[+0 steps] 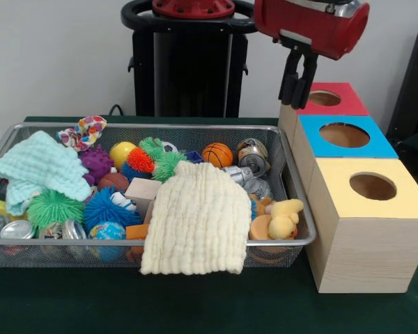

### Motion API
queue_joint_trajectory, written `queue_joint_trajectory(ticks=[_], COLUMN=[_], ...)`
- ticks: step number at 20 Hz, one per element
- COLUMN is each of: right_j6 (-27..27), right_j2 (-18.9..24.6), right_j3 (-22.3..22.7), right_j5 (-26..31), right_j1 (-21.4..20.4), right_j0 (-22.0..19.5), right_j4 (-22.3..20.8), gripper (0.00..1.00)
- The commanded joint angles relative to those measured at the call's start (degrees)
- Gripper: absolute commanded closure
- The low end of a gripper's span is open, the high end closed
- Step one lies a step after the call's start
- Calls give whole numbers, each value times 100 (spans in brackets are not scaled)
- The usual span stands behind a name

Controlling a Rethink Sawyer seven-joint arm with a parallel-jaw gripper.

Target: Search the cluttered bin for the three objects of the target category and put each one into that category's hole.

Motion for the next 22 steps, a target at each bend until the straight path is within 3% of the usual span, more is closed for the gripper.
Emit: queue_joint_trajectory(ticks=[1, 22], right_j6=[-359, -763], right_j2=[1033, 1676], right_j3=[655, 850], right_j5=[32, -201], right_j1=[-55, -228], right_j0=[-379, -1028], right_j4=[-340, -797], gripper=[100, 100])
